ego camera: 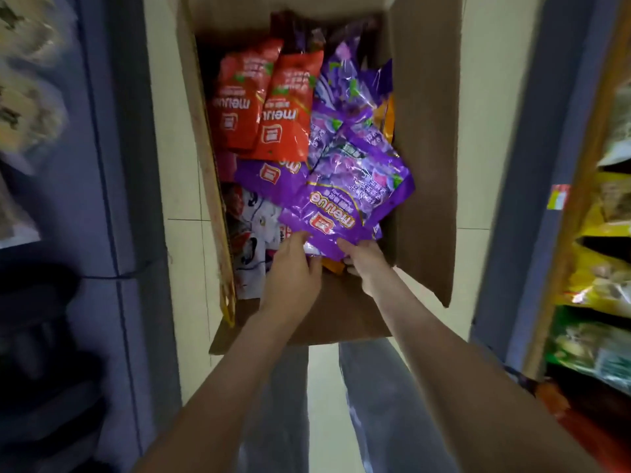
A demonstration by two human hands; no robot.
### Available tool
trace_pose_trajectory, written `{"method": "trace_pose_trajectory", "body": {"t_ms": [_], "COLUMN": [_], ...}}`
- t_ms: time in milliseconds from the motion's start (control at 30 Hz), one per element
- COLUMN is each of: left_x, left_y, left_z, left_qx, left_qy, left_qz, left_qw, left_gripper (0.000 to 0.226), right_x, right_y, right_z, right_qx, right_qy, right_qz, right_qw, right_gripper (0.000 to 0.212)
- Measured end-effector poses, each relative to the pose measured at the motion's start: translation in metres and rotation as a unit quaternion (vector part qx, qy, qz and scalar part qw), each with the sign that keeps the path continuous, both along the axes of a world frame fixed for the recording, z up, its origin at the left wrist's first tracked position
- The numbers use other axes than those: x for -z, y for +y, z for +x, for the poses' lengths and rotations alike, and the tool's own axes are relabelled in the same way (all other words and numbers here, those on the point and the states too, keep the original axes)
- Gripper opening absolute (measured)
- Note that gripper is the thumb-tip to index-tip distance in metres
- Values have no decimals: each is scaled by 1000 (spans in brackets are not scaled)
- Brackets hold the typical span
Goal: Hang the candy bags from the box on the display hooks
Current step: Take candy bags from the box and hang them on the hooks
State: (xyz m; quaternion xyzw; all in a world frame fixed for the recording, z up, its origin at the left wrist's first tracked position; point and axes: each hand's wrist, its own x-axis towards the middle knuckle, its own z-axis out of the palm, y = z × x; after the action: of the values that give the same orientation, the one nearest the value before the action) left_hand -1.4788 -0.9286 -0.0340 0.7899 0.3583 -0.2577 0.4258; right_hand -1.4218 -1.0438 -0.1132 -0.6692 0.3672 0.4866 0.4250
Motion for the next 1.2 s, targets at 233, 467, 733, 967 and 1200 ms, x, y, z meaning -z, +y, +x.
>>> {"method": "trace_pose_trajectory", "body": {"t_ms": [233,467,733,967,1200], "left_x": [-12,-62,-179,-316,-450], "left_y": [12,36,76,95,95], "left_z": [0,0,-3,-5,-46], "left_qx": [3,38,123,253,108], "left_qy": [13,-45,-144,-224,-268], "left_qz": [-5,6,45,134,267], "left_qw": [1000,998,981,931,920], "left_gripper": [36,30,53,68,42], "right_x": [4,-69,-246,-440,-567], "right_y": [22,33,64,95,103], "right_z": [-8,25,44,17,5], "right_qx": [113,37,-422,-698,-628], "right_qy": [-25,-42,-273,-423,-675], "right_qz": [-67,-64,-127,-68,-12], "right_qw": [991,996,855,574,386], "right_gripper": [25,21,24,33,17]}}
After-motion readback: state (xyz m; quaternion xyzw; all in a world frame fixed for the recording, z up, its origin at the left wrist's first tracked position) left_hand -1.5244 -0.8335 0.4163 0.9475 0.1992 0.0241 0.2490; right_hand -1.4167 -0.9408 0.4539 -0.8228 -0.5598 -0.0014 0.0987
